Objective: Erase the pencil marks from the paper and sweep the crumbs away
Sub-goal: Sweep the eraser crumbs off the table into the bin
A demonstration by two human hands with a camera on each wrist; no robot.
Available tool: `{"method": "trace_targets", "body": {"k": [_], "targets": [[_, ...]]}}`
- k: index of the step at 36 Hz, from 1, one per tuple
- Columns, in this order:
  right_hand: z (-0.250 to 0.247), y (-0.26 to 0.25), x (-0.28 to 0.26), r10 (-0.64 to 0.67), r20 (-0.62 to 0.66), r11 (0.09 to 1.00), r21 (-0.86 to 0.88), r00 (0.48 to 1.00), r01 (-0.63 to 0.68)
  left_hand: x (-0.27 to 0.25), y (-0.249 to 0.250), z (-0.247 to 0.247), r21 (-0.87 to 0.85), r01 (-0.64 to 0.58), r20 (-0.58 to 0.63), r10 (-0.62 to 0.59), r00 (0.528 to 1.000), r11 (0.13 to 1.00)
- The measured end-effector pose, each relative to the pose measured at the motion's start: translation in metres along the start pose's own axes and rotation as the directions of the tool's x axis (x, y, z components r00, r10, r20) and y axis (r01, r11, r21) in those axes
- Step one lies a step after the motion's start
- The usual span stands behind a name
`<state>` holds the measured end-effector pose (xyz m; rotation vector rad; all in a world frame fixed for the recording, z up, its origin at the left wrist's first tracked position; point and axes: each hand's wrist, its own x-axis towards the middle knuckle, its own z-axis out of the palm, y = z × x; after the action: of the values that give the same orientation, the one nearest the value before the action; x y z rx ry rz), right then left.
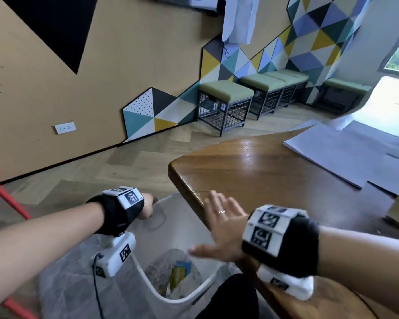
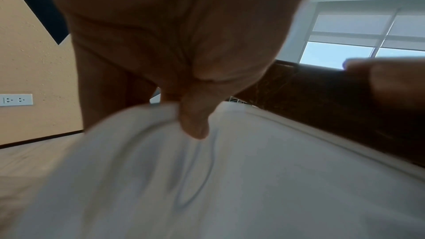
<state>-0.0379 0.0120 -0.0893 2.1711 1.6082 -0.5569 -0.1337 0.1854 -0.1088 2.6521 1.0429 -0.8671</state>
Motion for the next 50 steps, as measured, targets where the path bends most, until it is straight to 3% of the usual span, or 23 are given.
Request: {"method": "trace_targets", "body": {"k": [2, 4, 9, 12, 14, 17, 20, 23, 26, 29, 32, 36, 39, 42, 44, 45, 47, 50], "targets": [[0.003, -0.017, -0.003, -0.166, -0.013, 0.982, -0.089, 0.986, 0.164, -0.001, 0.001, 0.000, 0.003, -0.005, 0.001, 0.005, 1.000, 1.000], [0.008, -0.027, -0.002, -0.221, 0.004, 0.968, -0.120, 0.975, 0.220, -0.003, 0.000, 0.000, 0.002, -0.006, 0.002, 0.006, 1.000, 1.000], [-0.014, -0.043, 0.002, -0.205, -0.130, 0.975, -0.111, 0.970, 0.191, -0.004, -0.004, 0.003, -0.007, -0.016, 0.014, 0.016, 1.000, 1.000], [-0.036, -0.043, 0.004, -0.129, -0.237, 0.991, 0.012, 0.963, 0.136, 0.000, -0.007, 0.005, -0.002, -0.018, 0.005, 0.018, 1.000, 1.000], [-0.046, -0.041, 0.006, -0.058, -0.223, 0.993, 0.089, 0.973, 0.079, 0.002, -0.008, 0.005, 0.003, -0.023, 0.005, 0.023, 1.000, 1.000], [-0.056, -0.035, 0.013, -0.073, -0.127, 0.984, 0.153, 0.989, 0.093, 0.007, -0.010, 0.006, -0.021, -0.031, 0.024, 0.032, 0.999, 0.999], [-0.066, -0.012, 0.028, -0.025, -0.218, 0.952, 0.292, 0.976, 0.090, 0.016, -0.017, 0.009, -0.054, -0.055, 0.032, 0.057, 0.998, 0.997], [-0.080, 0.026, 0.047, 0.101, -0.287, 0.922, 0.387, 0.953, 0.018, 0.023, -0.025, 0.009, -0.074, -0.053, 0.037, 0.056, 0.998, 0.996], [-0.086, 0.074, 0.063, 0.187, -0.227, 0.958, 0.259, 0.956, -0.126, 0.027, -0.028, 0.010, -0.084, -0.046, 0.031, 0.049, 0.998, 0.995], [-0.083, 0.123, 0.083, 0.336, -0.148, 0.937, 0.148, 0.930, -0.315, 0.032, -0.033, 0.011, -0.086, -0.036, 0.015, 0.038, 0.999, 0.996], [-0.077, 0.144, 0.100, 0.402, -0.056, 0.909, 0.144, 0.914, -0.391, 0.037, -0.037, 0.013, -0.080, -0.024, 0.013, 0.025, 1.000, 0.997], [-0.062, 0.108, 0.103, 0.277, -0.065, 0.958, 0.097, 0.959, -0.271, 0.038, -0.037, 0.009, -0.095, -0.034, 0.029, 0.037, 0.999, 0.995], [-0.048, 0.060, 0.075, -0.018, -0.017, 0.996, -0.085, 1.000, 0.016, 0.038, -0.035, 0.005, -0.099, -0.048, 0.025, 0.051, 0.998, 0.994], [-0.040, 0.031, 0.045, -0.283, 0.031, 0.953, -0.102, 0.959, 0.285, 0.038, -0.034, 0.002, -0.108, -0.059, 0.023, 0.062, 0.998, 0.992], [-0.042, 0.028, 0.034, -0.330, 0.022, 0.944, 0.005, 0.944, 0.330, 0.038, -0.033, 0.002, -0.109, -0.054, 0.010, 0.055, 0.998, 0.993], [-0.043, 0.031, 0.032, -0.297, -0.006, 0.954, 0.048, 0.955, 0.297, 0.037, -0.032, 0.001, -0.105, -0.050, 0.005, 0.051, 0.999, 0.993], [-0.048, 0.047, 0.034, -0.093, -0.081, 0.986, 0.135, 0.992, 0.103, 0.034, -0.032, 0.002, -0.099, -0.045, -0.001, 0.045, 0.999, 0.994], [-0.044, 0.075, 0.041, 0.260, -0.061, 0.956, 0.155, 0.964, -0.248, 0.033, -0.035, 0.005, -0.100, -0.036, -0.009, 0.035, 0.999, 0.994]]}}
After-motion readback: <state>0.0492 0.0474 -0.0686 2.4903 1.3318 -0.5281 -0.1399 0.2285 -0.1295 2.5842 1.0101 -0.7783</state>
